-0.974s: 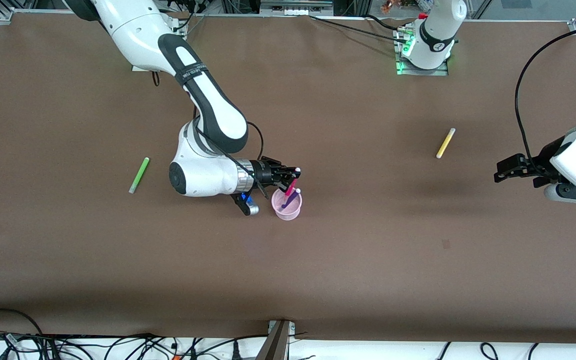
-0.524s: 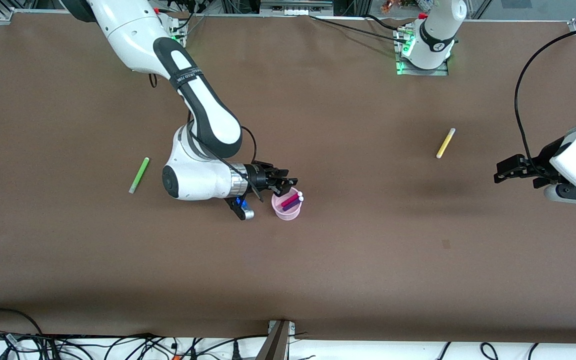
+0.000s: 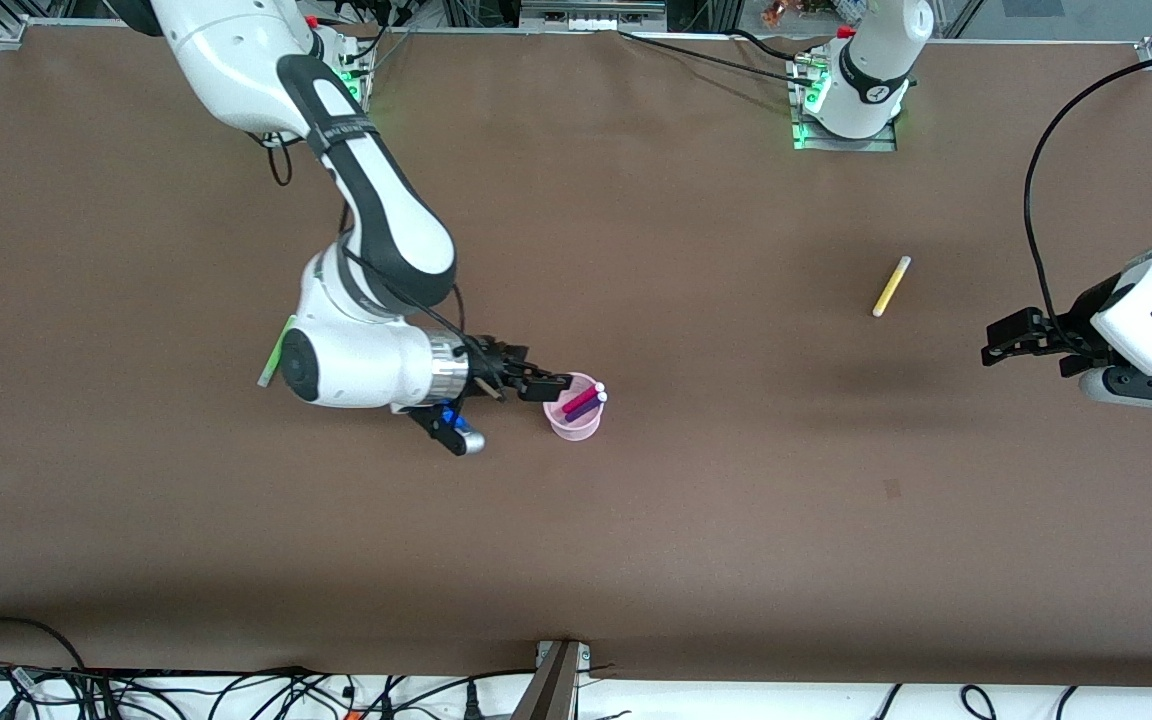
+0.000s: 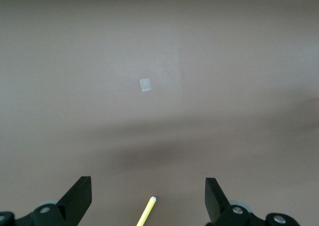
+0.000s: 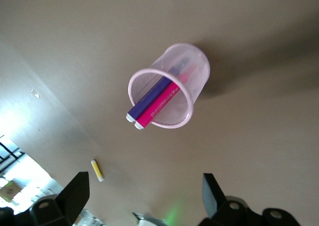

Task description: Organize pens into pink holder with both arms

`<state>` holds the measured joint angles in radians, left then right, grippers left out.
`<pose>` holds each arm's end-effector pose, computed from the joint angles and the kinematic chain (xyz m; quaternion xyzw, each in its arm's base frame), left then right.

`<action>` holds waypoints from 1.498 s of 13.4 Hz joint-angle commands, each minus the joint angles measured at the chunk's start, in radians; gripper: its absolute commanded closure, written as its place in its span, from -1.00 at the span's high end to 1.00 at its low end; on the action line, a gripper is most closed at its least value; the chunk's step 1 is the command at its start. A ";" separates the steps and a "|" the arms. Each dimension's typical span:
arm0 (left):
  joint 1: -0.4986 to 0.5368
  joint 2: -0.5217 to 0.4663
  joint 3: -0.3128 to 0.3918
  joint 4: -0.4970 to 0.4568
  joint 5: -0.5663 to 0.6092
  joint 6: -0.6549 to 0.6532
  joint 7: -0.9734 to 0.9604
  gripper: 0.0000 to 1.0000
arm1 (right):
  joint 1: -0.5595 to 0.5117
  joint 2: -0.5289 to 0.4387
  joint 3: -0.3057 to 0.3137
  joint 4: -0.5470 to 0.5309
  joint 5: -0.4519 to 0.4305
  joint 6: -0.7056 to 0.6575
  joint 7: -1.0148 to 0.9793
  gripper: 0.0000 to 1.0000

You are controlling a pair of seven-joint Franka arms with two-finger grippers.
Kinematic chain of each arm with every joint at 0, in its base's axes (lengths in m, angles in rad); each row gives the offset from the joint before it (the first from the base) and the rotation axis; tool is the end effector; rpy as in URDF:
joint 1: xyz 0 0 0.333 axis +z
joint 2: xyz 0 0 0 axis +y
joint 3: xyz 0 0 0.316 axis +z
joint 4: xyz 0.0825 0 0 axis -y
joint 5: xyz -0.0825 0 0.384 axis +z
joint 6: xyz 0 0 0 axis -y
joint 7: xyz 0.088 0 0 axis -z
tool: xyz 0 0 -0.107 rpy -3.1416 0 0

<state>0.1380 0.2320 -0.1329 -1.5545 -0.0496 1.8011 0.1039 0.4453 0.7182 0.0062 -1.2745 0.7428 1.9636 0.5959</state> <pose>0.6349 0.0069 0.5157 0.9983 -0.0420 0.0104 0.0389 0.6526 0.3641 0.3410 -0.9181 0.2112 0.1794 0.2834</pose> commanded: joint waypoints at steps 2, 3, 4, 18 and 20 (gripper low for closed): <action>0.011 -0.033 -0.011 -0.027 -0.006 0.008 0.009 1.00 | -0.025 -0.123 -0.060 -0.026 -0.161 -0.090 -0.074 1.00; 0.009 -0.033 -0.011 -0.025 0.007 0.008 0.013 1.00 | -0.027 -0.153 -0.095 -0.026 -0.213 -0.141 -0.106 1.00; 0.009 -0.033 -0.013 -0.024 0.029 0.006 0.013 1.00 | -0.027 -0.175 -0.145 -0.019 -0.264 -0.190 -0.179 1.00; 0.011 -0.025 -0.025 -0.025 0.053 0.015 0.011 1.00 | -0.204 -0.717 -0.142 -0.372 -0.738 -0.377 -0.553 1.00; 0.011 -0.026 -0.025 -0.025 0.053 0.015 0.011 1.00 | -0.235 -0.711 -0.120 -0.358 -0.737 -0.382 -0.570 1.00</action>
<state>0.1385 0.2268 -0.1474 -1.5574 -0.0197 1.8026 0.1058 0.2580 0.0116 -0.1559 -1.6357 0.0195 1.5749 0.0532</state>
